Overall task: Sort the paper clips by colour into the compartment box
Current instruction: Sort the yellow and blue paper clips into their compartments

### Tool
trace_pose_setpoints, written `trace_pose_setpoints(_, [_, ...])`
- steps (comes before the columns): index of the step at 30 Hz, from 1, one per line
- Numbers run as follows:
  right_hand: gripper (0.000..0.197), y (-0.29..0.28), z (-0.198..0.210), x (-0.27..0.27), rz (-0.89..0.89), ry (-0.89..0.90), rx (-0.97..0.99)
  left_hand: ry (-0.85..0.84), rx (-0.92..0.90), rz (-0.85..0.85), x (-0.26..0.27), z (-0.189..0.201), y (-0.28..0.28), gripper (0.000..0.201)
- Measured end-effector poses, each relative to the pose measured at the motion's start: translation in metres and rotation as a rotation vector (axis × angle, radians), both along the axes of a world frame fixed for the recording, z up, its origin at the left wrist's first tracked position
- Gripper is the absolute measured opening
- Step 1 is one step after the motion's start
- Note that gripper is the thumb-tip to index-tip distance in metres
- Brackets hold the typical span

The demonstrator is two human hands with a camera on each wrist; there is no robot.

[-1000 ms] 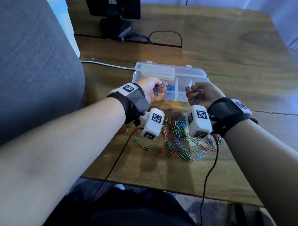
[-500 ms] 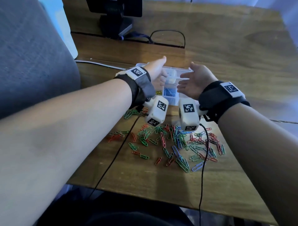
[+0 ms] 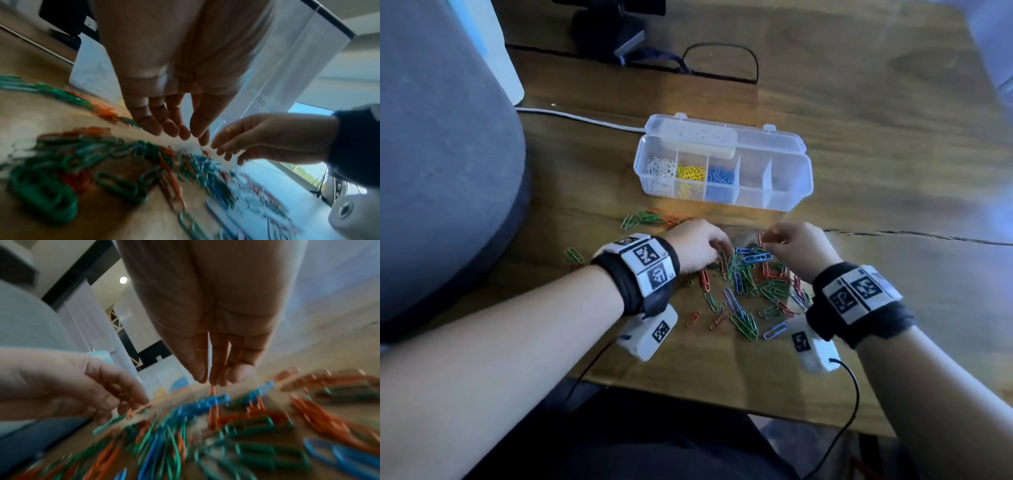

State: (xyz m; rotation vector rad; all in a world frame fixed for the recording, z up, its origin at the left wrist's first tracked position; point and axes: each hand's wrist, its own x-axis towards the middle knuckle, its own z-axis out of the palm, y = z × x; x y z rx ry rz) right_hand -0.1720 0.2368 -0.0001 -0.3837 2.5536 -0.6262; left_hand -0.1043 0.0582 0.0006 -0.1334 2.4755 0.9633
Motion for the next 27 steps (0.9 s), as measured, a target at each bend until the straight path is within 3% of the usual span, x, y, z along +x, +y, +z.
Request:
trace_pose_setpoints(4, [0.026, 0.001, -0.025, 0.017, 0.116, 0.114, -0.003, 0.022, -0.228, -0.156, 0.013, -0.022, 0.015, 0.051])
trace_pose_setpoints(7, [0.017, 0.009, -0.032, 0.021, 0.126, 0.178, -0.003, 0.066, -0.304, -0.152, 0.021, -0.022, 0.012, 0.059])
trace_pose_setpoints(14, [0.016, 0.027, -0.023, 0.015, 0.124, 0.153, -0.025, 0.226, -0.290, -0.007, 0.012, -0.017, 0.014, 0.025])
trace_pose_setpoints(18, [0.013, 0.033, -0.022, 0.014, 0.013, 0.187, -0.112, 0.269, -0.314, -0.012, -0.010, -0.016, 0.037, 0.024])
trace_pose_setpoints(22, [0.009, 0.042, -0.014, 0.015, -0.130, 0.175, -0.200, 0.187, -0.352, -0.061, -0.020, -0.016, 0.046, 0.015])
trace_pose_setpoints(27, [0.022, 0.051, -0.015, 0.016, -0.402, -0.133, -0.558, 0.073, -0.362, -0.049, -0.026, -0.014, 0.051, 0.013])
